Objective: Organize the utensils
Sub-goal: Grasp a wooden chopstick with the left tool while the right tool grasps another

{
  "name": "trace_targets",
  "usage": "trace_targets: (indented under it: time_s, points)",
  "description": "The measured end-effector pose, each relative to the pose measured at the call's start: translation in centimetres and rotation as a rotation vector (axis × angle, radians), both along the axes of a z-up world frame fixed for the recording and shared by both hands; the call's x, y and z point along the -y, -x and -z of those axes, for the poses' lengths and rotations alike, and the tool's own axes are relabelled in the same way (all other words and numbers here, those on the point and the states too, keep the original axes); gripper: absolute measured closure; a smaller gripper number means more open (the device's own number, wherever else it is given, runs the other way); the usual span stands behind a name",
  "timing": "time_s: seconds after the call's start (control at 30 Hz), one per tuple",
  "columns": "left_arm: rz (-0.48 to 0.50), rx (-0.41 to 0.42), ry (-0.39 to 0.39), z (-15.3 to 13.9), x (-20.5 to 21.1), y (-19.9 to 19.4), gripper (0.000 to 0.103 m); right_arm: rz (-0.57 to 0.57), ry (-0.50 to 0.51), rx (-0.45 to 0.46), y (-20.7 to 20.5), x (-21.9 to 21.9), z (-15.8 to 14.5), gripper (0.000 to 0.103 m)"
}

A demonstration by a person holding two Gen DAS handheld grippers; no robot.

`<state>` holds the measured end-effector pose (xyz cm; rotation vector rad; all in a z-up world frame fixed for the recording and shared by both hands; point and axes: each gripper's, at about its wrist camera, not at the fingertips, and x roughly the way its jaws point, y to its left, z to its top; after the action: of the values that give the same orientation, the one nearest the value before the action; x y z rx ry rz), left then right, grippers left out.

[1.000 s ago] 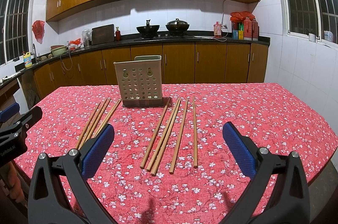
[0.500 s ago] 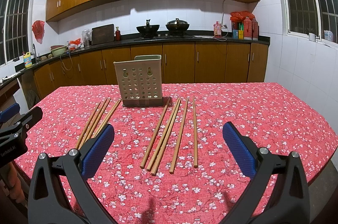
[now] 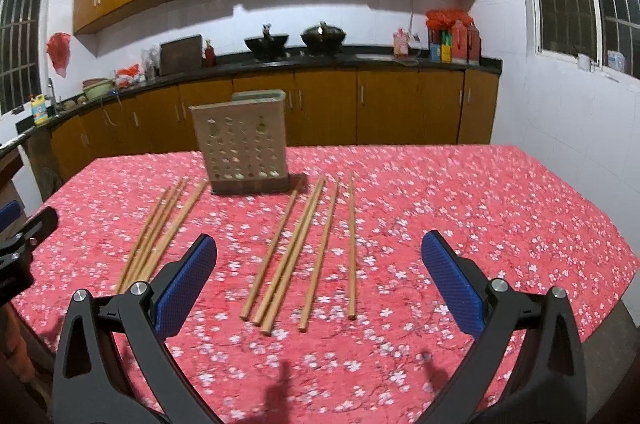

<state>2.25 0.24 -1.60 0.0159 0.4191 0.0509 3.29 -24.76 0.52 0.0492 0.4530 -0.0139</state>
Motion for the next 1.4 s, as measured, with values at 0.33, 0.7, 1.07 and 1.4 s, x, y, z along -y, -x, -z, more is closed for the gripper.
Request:
trace_targets:
  time_s: [0.33,0.7,1.07,1.4]
  points:
    - [0.008,-0.185,0.050,2.5,-2.2,-4.9,0.004,0.039,-0.016,-0.296,-7.3,2.8,4.0,0.052]
    - [0.073,-0.398,0.107,5.9,-1.9,-9.1,0.037,0.076,-0.049,-0.415,-9.8,3.7,7.2,0.071]
    - [0.097,-0.493,0.090,7.7,-1.0,-11.0,0.079,0.071,-0.042,-0.413,-10.8,3.8,7.7,0.073]
    - [0.102,-0.503,0.031,7.8,-0.5,-13.4,0.093,0.040,-0.047,-0.428,-11.5,3.8,7.8,0.096]
